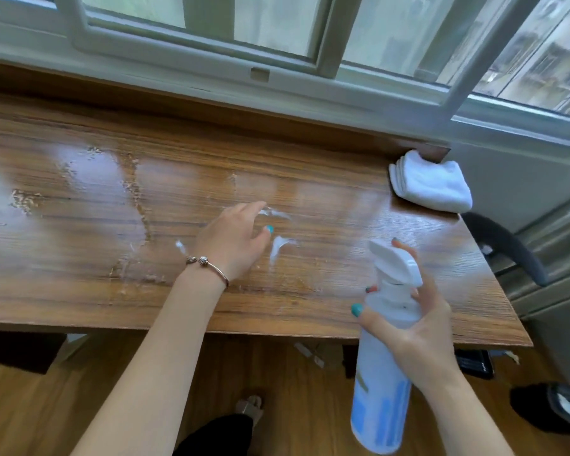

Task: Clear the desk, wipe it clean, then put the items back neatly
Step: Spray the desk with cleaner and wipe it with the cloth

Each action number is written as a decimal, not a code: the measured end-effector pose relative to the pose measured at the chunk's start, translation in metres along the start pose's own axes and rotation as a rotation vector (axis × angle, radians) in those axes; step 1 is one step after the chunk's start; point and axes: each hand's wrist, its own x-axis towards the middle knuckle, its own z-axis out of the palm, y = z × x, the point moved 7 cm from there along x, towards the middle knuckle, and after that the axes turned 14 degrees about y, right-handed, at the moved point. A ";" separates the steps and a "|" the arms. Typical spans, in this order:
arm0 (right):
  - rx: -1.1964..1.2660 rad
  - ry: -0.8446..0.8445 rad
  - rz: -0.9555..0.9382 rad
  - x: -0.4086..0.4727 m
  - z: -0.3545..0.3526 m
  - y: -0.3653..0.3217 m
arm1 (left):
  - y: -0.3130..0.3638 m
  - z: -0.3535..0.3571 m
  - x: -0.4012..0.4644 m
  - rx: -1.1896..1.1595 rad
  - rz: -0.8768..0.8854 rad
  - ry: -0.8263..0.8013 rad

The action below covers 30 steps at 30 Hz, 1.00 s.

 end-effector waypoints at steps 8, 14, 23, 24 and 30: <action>0.053 0.021 0.023 0.080 0.011 -0.031 | 0.031 0.021 0.079 -0.037 0.071 -0.002; 0.036 0.105 0.038 0.118 0.006 -0.030 | 0.047 0.034 0.115 -0.024 0.092 -0.011; 0.003 0.177 0.109 0.118 -0.026 0.004 | 0.072 0.067 0.122 -0.033 0.130 -0.078; -0.011 0.174 0.109 0.116 -0.030 0.007 | 0.075 0.070 0.120 -0.030 0.132 -0.082; 0.002 0.218 0.110 0.093 -0.069 0.031 | 0.092 0.093 0.102 -0.060 0.119 -0.105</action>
